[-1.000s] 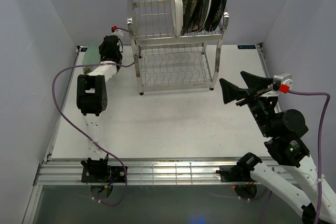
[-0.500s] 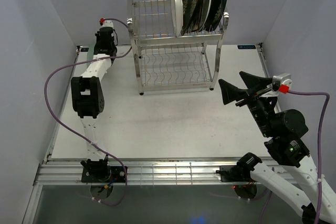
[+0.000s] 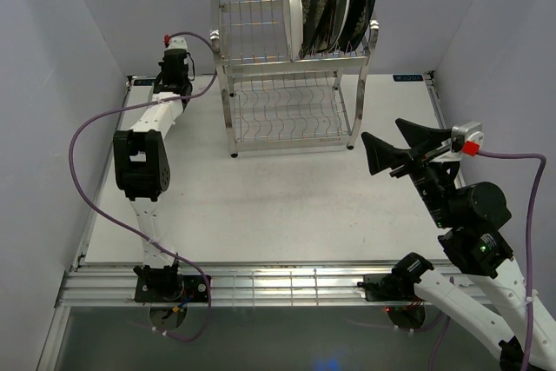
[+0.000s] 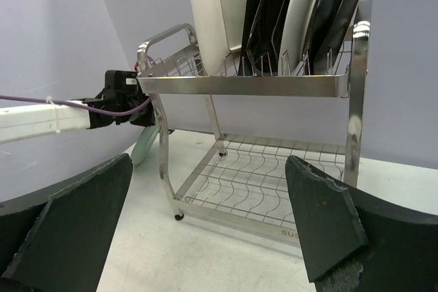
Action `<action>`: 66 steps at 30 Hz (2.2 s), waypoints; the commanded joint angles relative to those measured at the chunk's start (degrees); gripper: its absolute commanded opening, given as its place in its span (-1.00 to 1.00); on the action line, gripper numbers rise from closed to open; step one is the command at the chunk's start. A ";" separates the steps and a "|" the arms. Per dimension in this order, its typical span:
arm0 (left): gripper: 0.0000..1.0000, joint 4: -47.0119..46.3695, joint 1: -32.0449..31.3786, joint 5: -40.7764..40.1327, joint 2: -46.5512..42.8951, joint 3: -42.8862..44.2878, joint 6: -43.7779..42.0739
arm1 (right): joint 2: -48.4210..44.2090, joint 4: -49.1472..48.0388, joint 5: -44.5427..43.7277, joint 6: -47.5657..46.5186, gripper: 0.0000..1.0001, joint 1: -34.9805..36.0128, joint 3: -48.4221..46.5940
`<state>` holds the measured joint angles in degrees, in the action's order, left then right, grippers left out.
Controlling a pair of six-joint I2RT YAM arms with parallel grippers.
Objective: Load the plates into the dish rack
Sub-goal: Pick up the plate at the center of the board.
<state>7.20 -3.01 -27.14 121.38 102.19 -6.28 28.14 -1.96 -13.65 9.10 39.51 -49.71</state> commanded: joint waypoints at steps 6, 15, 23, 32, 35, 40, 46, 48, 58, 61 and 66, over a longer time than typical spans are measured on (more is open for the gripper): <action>-1.00 -6.41 0.19 -1.43 -3.26 -6.12 -3.56 | -0.46 -2.79 0.64 0.92 0.97 0.05 -0.82; -1.00 -14.75 0.10 -5.12 -0.10 -14.73 -9.97 | -0.98 -2.79 0.99 1.09 0.96 0.04 -0.82; -1.00 -15.46 0.10 -6.70 4.47 -16.94 -9.63 | -0.98 -2.79 1.08 1.00 0.97 0.04 -0.65; -1.00 -15.64 -0.25 -9.51 7.90 -16.41 -12.52 | -1.51 -2.79 0.90 1.09 0.97 0.05 -0.56; -0.71 -15.55 -0.42 -10.30 8.43 -16.24 -13.92 | -1.60 -2.79 1.34 1.09 0.96 0.04 -0.56; -0.17 -15.73 -0.60 -12.33 8.96 -16.58 -15.43 | -1.60 -2.79 1.52 1.09 0.97 0.04 -0.56; 0.09 -15.82 -0.69 -12.41 8.69 -17.03 -15.34 | -1.95 -2.79 1.70 1.18 0.97 0.04 -0.47; 0.08 -16.25 -0.69 -13.03 8.87 -17.11 -15.86 | -2.21 -2.79 1.70 1.18 0.97 0.04 -0.47; -0.10 -19.59 -0.51 -14.34 9.75 -19.57 -18.23 | -2.21 -2.88 2.14 1.44 0.97 0.04 -0.56; -0.36 -20.12 -0.25 -14.70 9.84 -19.93 -19.03 | -2.30 -2.96 2.22 1.44 0.97 0.04 -0.47; -0.73 -20.30 0.02 -14.96 10.01 -19.93 -18.41 | -2.39 -2.88 2.31 1.44 0.96 0.04 -0.47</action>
<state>-12.47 -3.55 -41.01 131.07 82.85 -25.08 26.55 -2.04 -11.81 10.13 39.51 -49.71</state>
